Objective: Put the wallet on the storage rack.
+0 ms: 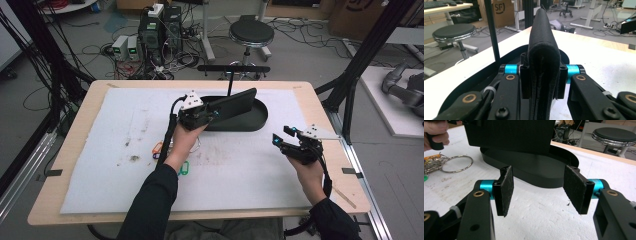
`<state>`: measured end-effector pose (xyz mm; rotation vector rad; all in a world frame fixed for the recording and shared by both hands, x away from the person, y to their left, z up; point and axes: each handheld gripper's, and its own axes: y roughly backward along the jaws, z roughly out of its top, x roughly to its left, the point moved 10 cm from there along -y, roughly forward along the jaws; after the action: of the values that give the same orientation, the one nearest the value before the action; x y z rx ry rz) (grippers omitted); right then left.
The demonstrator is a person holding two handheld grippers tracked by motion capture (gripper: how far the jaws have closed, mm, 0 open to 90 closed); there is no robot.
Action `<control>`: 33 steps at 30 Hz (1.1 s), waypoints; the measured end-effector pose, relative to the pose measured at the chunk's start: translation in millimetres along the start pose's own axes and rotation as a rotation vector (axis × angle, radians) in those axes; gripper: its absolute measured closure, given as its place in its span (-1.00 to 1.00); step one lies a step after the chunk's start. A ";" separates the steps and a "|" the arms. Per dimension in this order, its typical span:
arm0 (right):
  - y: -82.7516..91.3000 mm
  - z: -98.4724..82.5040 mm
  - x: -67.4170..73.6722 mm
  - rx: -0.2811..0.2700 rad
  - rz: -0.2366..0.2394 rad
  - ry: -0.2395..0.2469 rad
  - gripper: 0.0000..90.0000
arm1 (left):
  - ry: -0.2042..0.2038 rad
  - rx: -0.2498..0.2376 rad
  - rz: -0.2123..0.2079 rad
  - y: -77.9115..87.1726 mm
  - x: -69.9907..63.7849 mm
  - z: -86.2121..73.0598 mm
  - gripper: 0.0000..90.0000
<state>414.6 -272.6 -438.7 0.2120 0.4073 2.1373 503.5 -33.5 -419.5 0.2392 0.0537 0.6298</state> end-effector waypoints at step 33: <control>-0.6 -0.6 1.1 0.005 0.008 0.006 -0.04 | 0.009 0.004 0.042 -34.3 15.2 -14.9 0.63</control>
<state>414.2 -271.6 -439.4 0.2100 0.4156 2.1451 533.7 -48.3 -441.7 0.2414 0.0585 0.6724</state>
